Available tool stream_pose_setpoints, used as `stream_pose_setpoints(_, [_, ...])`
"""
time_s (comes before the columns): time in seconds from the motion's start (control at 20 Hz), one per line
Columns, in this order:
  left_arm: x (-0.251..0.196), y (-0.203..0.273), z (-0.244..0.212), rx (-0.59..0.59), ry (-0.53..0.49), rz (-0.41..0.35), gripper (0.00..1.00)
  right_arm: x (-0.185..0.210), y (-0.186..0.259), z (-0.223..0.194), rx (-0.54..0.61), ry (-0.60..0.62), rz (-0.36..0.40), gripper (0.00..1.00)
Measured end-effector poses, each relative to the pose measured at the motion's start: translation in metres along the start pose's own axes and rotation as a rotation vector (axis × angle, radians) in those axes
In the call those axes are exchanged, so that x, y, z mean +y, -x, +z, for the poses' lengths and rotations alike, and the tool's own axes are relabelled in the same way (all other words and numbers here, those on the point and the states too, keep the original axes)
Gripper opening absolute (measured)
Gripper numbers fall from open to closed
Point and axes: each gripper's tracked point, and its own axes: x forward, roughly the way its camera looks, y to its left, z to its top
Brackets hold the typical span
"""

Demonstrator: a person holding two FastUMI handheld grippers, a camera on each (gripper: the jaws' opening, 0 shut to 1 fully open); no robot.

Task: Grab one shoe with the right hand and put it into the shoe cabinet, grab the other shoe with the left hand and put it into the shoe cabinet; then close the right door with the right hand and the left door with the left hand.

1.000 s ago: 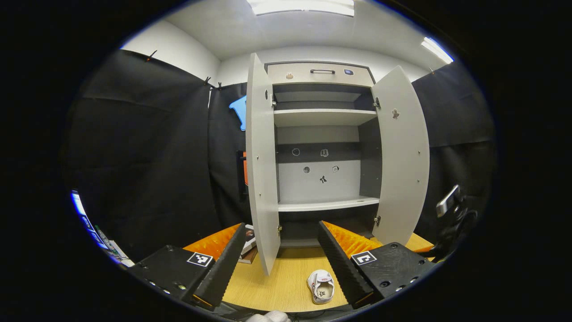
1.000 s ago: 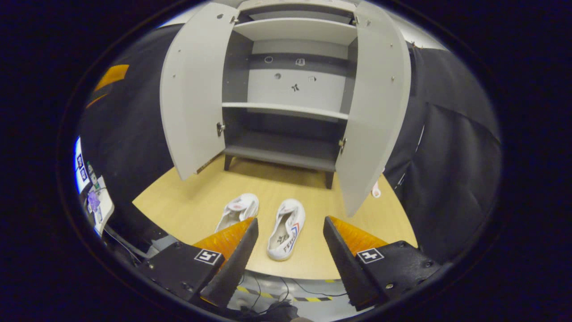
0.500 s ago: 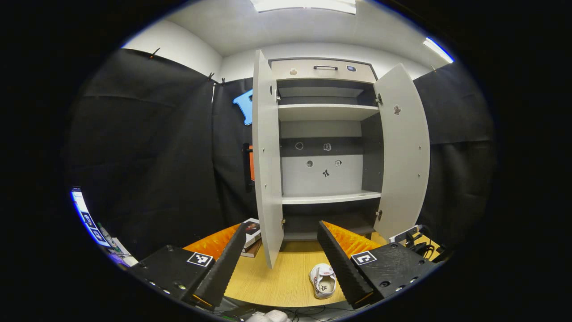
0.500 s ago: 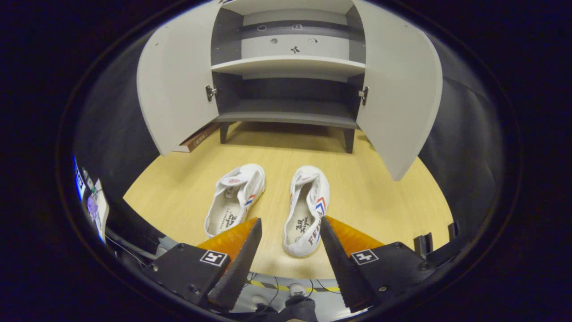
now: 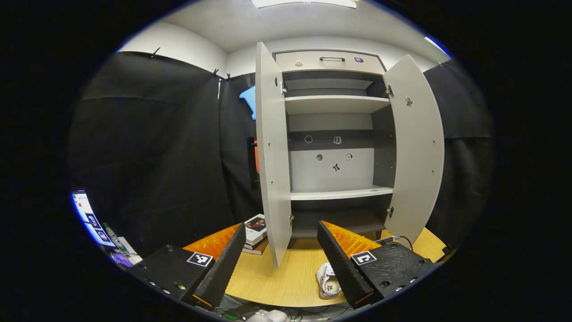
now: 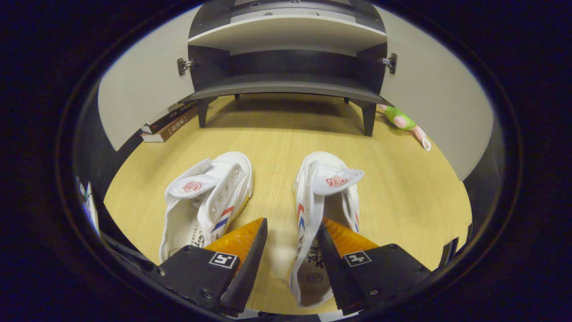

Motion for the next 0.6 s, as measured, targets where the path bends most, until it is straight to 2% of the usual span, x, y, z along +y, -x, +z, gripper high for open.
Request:
stream_pose_setpoints(0.25, [0.000, -0.016, -0.002, 0.012, 0.003, 0.027, 0.96, -0.006, -0.025, 0.016, -0.029, -0.023, -0.008, 0.71])
stream_pose_setpoints(0.35, [-0.003, -0.020, -0.003, 0.021, 0.007, 0.028, 0.96, -0.009, -0.029, 0.021, -0.045, -0.035, 0.020, 0.69])
stream_pose_setpoints(0.45, [-0.003, -0.025, -0.004, 0.024, 0.005, 0.030, 0.96, -0.013, -0.031, 0.023, -0.047, -0.037, 0.031, 0.52])
stream_pose_setpoints(0.5, [-0.005, -0.028, -0.005, 0.025, 0.011, 0.028, 0.96, -0.008, -0.029, 0.021, -0.031, -0.018, 0.066, 0.35])
stream_pose_setpoints(0.55, [-0.007, -0.028, -0.004, 0.024, 0.019, 0.025, 0.96, -0.008, -0.028, 0.019, -0.029, 0.002, 0.071, 0.24])
stream_pose_setpoints(0.6, [-0.009, -0.029, -0.002, 0.018, 0.025, 0.022, 0.96, -0.008, -0.029, 0.020, -0.016, 0.007, 0.080, 0.19])
